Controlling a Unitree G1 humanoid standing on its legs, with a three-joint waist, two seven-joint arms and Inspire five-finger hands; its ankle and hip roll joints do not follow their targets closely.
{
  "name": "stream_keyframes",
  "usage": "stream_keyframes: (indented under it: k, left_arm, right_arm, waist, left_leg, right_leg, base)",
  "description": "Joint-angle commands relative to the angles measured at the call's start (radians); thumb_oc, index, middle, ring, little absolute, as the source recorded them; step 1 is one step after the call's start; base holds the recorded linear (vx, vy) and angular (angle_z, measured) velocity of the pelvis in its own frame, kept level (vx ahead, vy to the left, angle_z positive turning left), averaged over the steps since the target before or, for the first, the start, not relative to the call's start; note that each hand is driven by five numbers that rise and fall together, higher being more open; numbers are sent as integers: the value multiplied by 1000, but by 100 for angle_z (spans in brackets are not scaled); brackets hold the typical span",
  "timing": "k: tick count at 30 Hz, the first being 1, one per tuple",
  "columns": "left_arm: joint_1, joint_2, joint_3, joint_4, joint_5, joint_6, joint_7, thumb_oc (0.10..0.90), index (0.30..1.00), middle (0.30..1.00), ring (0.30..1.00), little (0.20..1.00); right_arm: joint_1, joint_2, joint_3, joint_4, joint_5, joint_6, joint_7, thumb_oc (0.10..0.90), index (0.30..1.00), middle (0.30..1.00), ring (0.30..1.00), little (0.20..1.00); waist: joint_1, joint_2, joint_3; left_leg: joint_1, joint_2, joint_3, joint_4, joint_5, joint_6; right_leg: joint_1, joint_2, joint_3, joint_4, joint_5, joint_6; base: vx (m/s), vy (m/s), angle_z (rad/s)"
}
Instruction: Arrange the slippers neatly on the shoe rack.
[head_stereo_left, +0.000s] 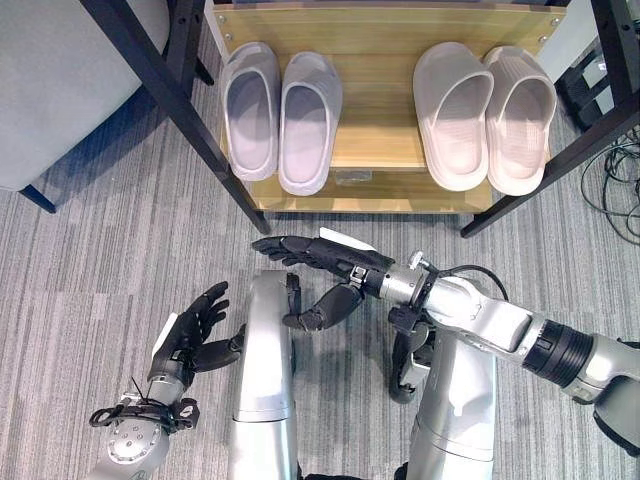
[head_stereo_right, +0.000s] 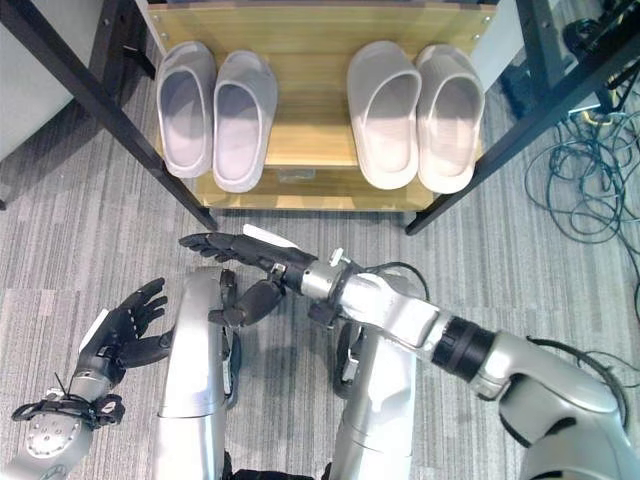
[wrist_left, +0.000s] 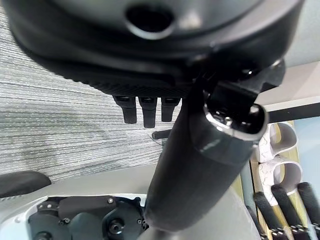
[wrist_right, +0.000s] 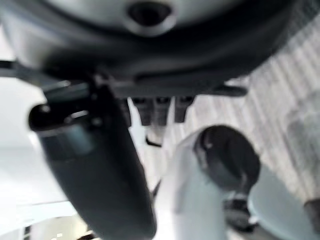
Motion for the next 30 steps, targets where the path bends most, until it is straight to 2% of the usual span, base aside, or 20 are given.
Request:
stream_keyframes:
  k: [1,8,30]
  left_arm:
    - [-32,-10,-62,-94,10,-79,-11,800,900,900,900,900]
    - [-38,-14,-66,-83,4,-83,-11,800,900,900,900,900]
    - [-32,-21,-76,-77,-12,-94,5,800,900,900,900,900]
  right_arm:
    - [-61,42,-84,-44,-65,-75,-56,800,900,900,900,900]
    - [-76,112,-122,73,-133,-69,-98,800,900,900,900,900]
    - [-124,234,-222,259,-311,-63,-254,800,900,900,900,900]
  waist:
    - [47,33,-39]
    - [57,40,-39]
    - [75,50,-39]
  left_leg:
    - [-102,-71,16,-232,185,16]
    - [-102,-73,19,-235,182,17]
    - [-102,-79,22,-239,180,19]
  right_leg:
    - [15,-53,34,-40,-34,-72]
    - [15,-51,34,-37,-33,-75]
    - [15,-45,37,-32,-29,-81]
  base:
    - [0,0,0]
    - [0,0,0]
    - [0,0,0]
